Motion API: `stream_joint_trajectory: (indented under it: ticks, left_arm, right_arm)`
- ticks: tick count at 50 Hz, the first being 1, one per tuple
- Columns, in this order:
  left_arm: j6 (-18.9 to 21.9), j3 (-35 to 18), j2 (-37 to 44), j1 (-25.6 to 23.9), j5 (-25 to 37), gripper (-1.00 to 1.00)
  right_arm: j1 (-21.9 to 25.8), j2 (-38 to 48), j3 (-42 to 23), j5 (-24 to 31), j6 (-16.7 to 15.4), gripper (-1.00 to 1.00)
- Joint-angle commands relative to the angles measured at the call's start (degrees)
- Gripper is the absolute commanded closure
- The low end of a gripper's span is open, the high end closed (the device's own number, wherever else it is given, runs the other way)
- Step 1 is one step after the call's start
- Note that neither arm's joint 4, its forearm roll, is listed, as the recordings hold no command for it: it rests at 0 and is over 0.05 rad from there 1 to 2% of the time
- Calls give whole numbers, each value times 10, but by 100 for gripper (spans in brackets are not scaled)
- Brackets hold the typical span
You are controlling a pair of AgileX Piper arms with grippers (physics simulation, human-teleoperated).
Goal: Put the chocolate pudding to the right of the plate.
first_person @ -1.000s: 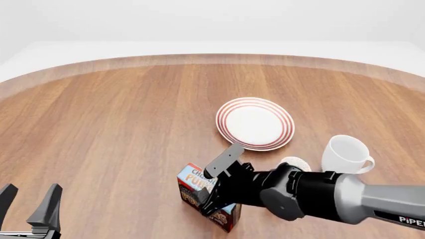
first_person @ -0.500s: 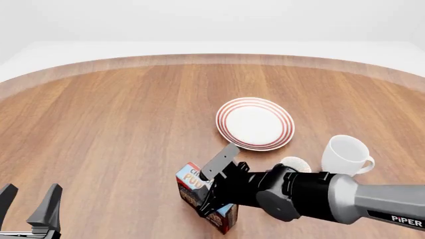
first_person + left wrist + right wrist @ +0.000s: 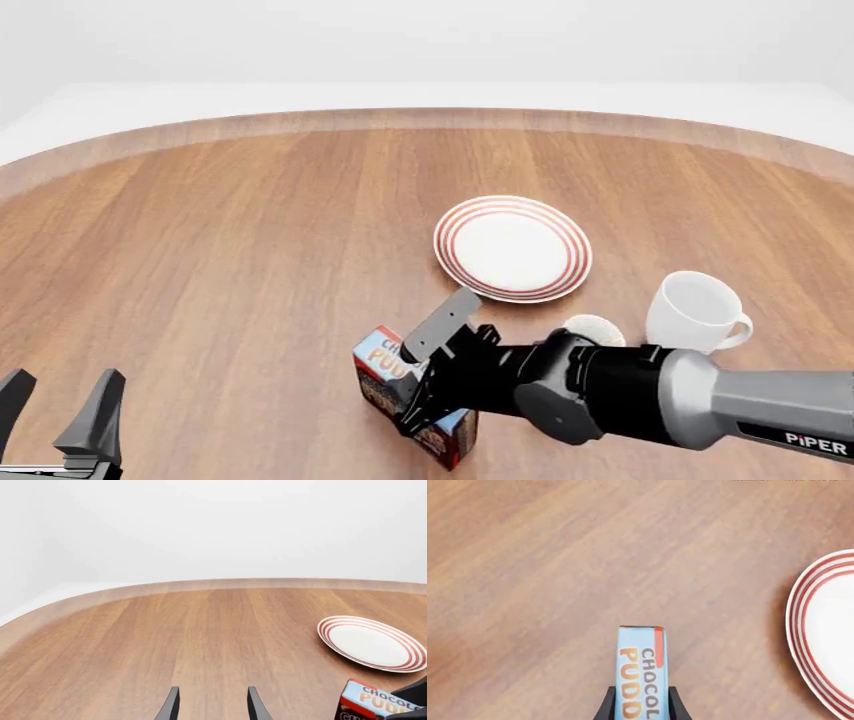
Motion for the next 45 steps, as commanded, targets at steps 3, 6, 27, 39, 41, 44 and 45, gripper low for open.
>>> stream_joint_trajectory:
  ticks: [3, 6, 27, 39, 41, 44, 45]
  left_arm:
    - [0, 0, 0, 0, 0, -100]
    - [0, 0, 0, 0, 0, -100]
    - [0, 0, 0, 0, 0, -100]
    - [0, 0, 0, 0, 0, -100]
    - [0, 0, 0, 0, 0, -100]
    - [0, 0, 0, 0, 0, -100]
    - [0, 0, 0, 0, 0, -100]
  right_arm:
    - [-95, -118, -68, 107, -114, 100]
    - [-98, -121, -84, 119, -118, 100]
    - [-142, -139, -222, 202, -182, 100]
    - [-209, -99, -312, 234, -196, 100]
    - [-216, -90, -323, 237, -190, 100]
    - [-218, -90, -331, 244, -185, 100]
    - [-223, -90, -335, 245, -185, 100]
